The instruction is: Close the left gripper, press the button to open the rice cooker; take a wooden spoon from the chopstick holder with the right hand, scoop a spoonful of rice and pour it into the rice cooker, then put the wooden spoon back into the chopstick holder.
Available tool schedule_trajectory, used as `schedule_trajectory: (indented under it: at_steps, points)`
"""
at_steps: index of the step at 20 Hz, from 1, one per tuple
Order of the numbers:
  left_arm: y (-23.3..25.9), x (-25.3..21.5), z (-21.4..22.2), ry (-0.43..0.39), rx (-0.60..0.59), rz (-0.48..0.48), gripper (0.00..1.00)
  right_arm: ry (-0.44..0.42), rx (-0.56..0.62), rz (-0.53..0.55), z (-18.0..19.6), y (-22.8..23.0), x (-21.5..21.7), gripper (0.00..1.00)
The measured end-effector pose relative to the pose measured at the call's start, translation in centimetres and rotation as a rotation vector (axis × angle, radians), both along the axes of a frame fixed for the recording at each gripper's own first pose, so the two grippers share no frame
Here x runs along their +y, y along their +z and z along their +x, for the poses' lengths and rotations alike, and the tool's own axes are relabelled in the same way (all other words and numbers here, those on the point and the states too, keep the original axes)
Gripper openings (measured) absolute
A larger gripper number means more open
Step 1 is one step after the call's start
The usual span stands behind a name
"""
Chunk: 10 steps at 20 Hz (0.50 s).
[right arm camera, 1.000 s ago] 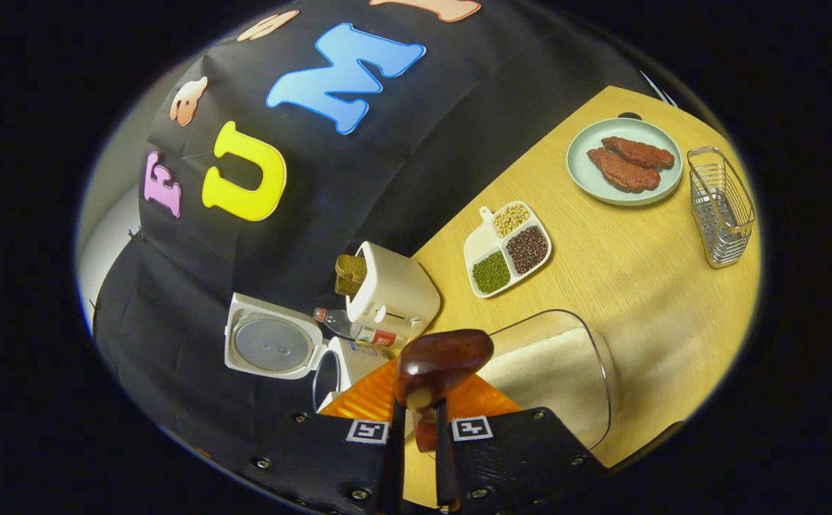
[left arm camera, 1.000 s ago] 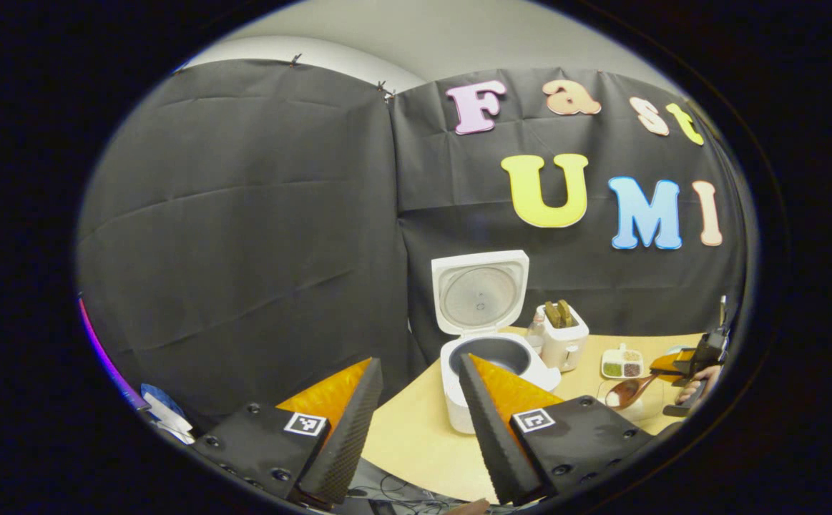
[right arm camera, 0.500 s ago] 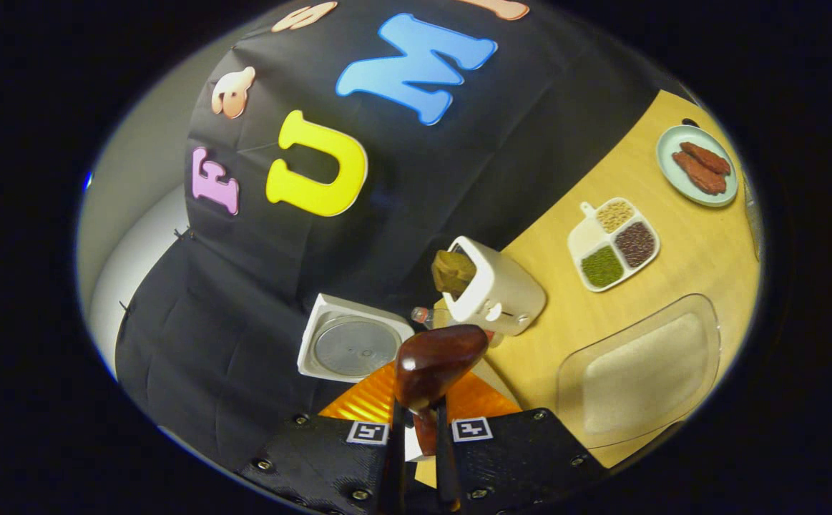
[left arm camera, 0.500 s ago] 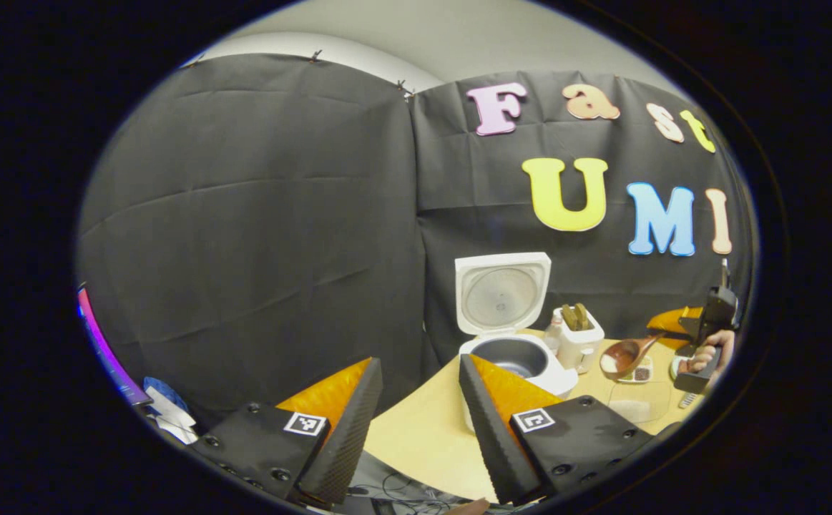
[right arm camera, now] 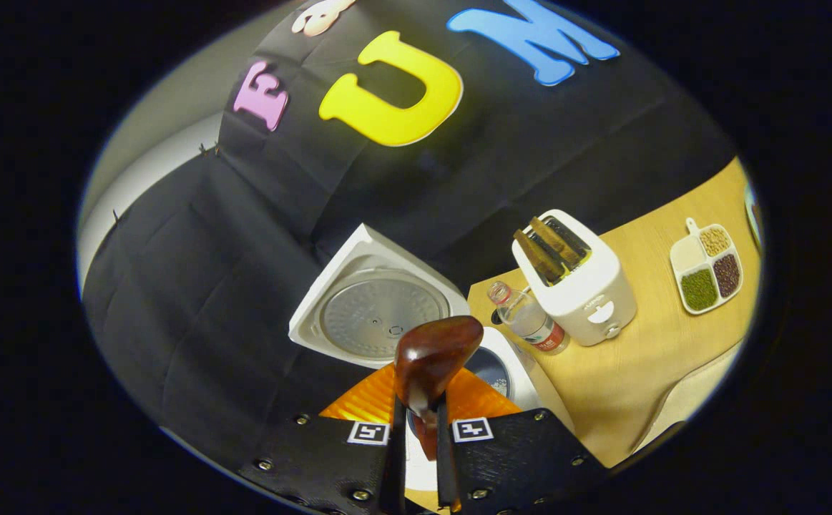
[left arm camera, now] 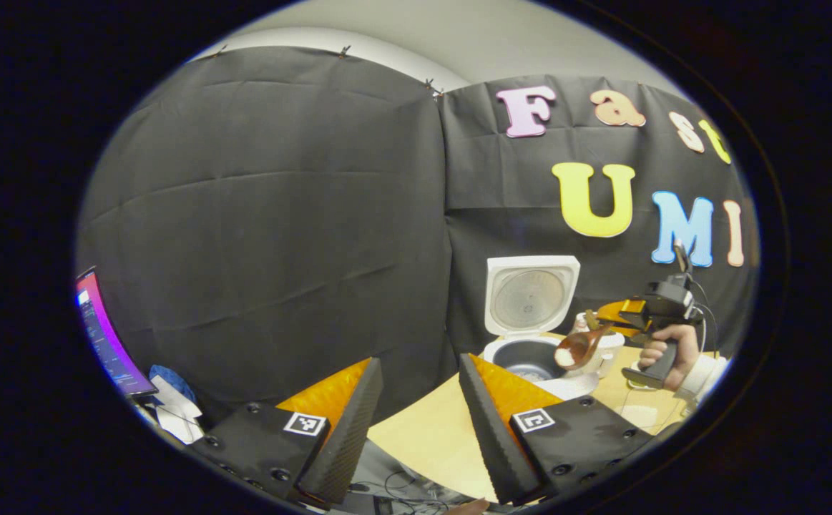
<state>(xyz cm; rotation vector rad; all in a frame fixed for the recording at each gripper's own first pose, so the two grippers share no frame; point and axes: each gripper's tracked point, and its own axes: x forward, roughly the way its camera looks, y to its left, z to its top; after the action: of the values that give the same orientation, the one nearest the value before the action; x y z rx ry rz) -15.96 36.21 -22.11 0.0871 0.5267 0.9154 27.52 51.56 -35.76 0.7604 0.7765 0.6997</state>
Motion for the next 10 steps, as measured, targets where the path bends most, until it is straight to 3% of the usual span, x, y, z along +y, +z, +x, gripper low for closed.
schedule_trajectory:
  at_steps: [5, 10]
  points:
    - [0.2, 1.0, -1.6, 0.061, 0.012, 0.016, 0.8, 0.163, -0.191, -0.227, -1.3, -3.1, 5.6, 0.17]
    - [-0.5, 1.6, -3.1, 0.113, 0.027, 0.005, 0.83, 0.33, -0.429, -0.414, -4.0, -5.5, 6.9, 0.18]
